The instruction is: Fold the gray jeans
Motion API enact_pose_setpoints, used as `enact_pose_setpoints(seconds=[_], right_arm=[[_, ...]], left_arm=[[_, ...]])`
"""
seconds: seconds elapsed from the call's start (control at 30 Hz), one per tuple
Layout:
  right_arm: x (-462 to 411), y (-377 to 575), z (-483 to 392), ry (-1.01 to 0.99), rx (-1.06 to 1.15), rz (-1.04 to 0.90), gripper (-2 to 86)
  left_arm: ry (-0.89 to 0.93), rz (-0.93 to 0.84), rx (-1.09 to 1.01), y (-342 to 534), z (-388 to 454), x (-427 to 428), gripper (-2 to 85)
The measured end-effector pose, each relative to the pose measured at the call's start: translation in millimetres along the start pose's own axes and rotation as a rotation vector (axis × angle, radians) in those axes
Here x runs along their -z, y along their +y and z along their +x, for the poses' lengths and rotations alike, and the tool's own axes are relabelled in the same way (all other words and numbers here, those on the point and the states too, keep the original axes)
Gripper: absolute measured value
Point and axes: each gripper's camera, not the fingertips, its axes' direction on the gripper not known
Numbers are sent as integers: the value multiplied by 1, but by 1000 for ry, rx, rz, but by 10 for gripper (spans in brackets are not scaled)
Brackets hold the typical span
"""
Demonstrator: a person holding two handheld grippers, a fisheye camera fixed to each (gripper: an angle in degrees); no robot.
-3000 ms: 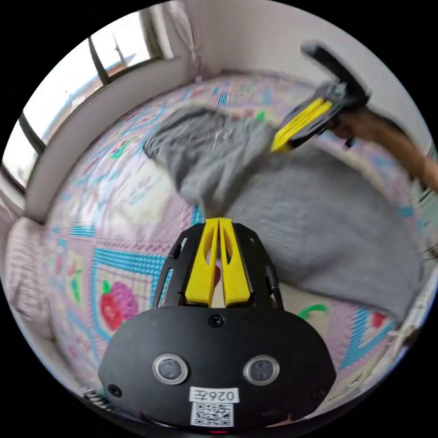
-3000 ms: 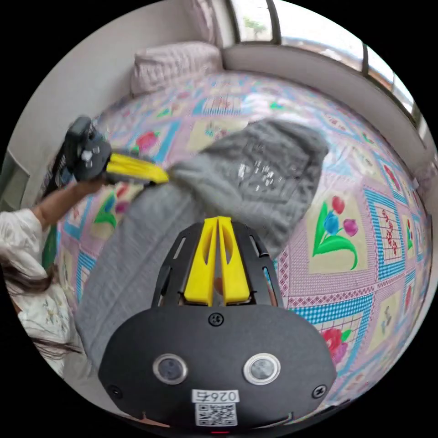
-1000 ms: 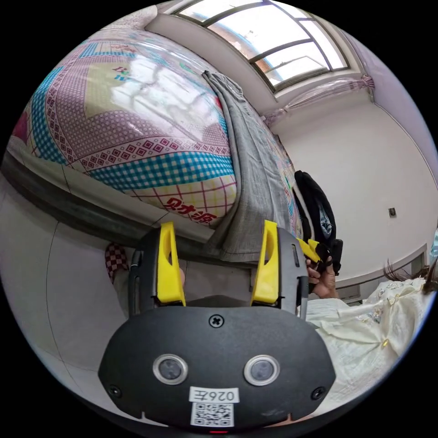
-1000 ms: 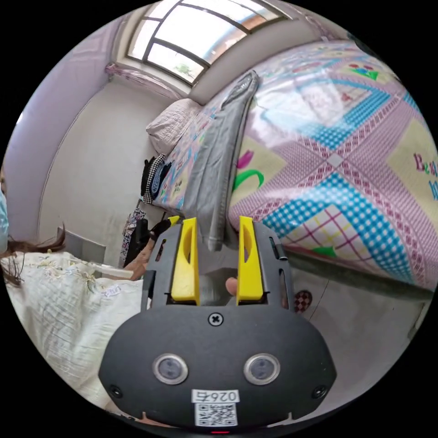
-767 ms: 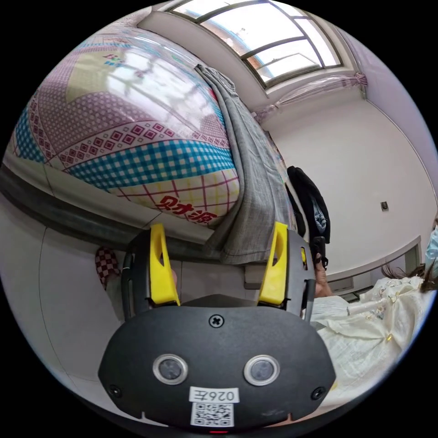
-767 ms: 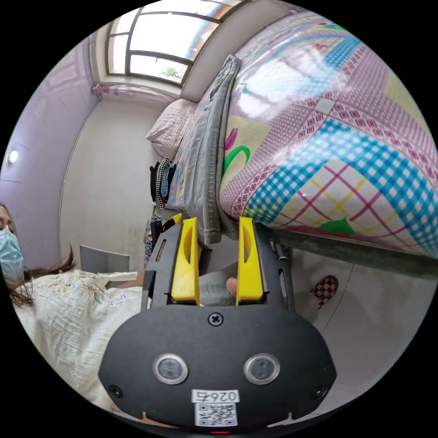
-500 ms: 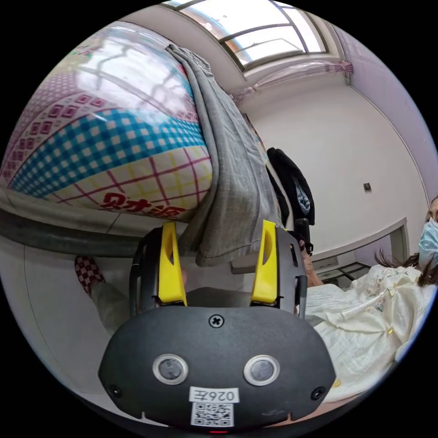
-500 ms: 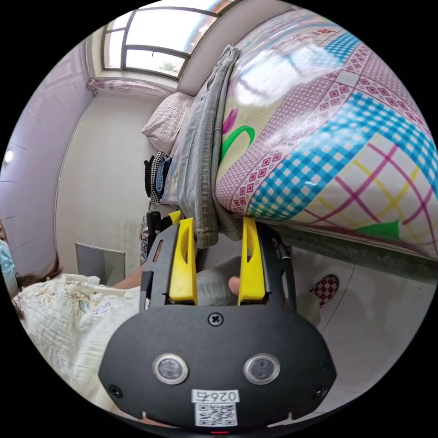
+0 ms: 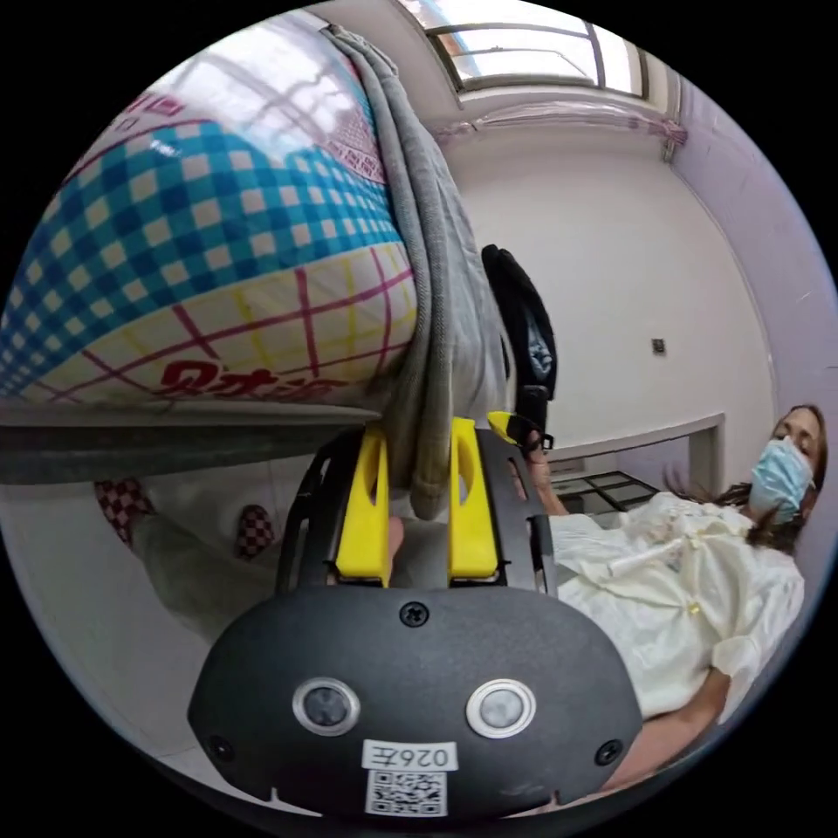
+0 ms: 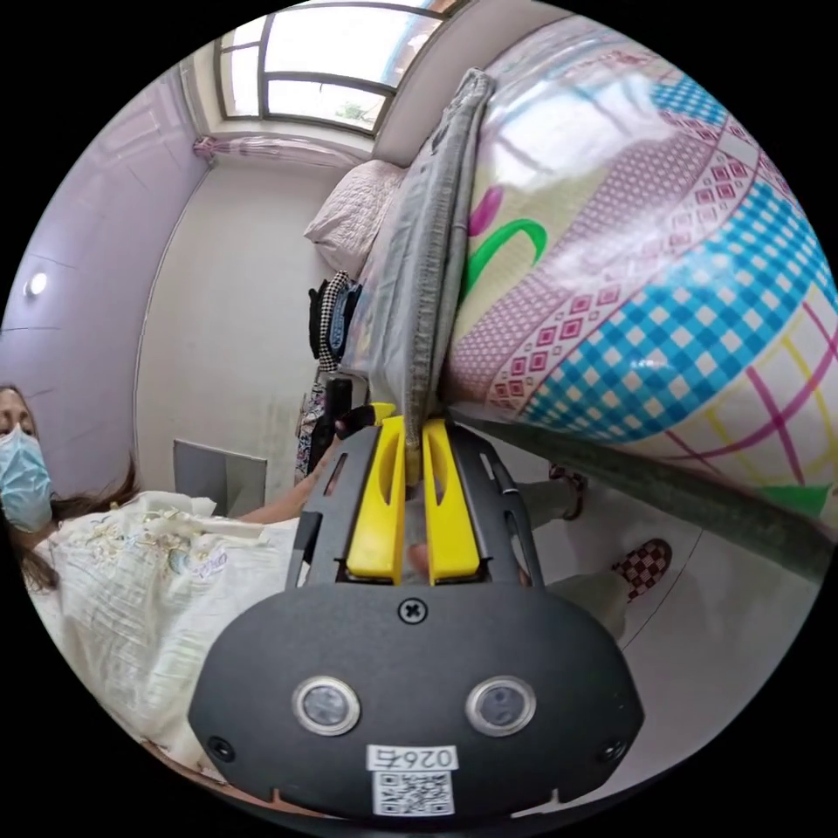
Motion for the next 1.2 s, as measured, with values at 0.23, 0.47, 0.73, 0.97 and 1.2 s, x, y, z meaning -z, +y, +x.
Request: enact_pose_setpoints(seconds=[0.23,0.47,0.73,0.97,1.2], right_arm=[[55,-29,-28,-197,-22,16,-10],[78,-61,-41,-504,-174,47,-11],[94,-85,-58,-643,-259,75,-11],[107,-103,-80,-698,-245,95,-12],[103,-109,-94,-707,-266,82,-12]], left_arm=[[64,135,25,28,-11,61,207],[307,295,120,44,-37,96,257],[535,377,115,31,-34,98,313],[625,446,177,44,-41,110,318],[799,412,125,52,-13,115,279]])
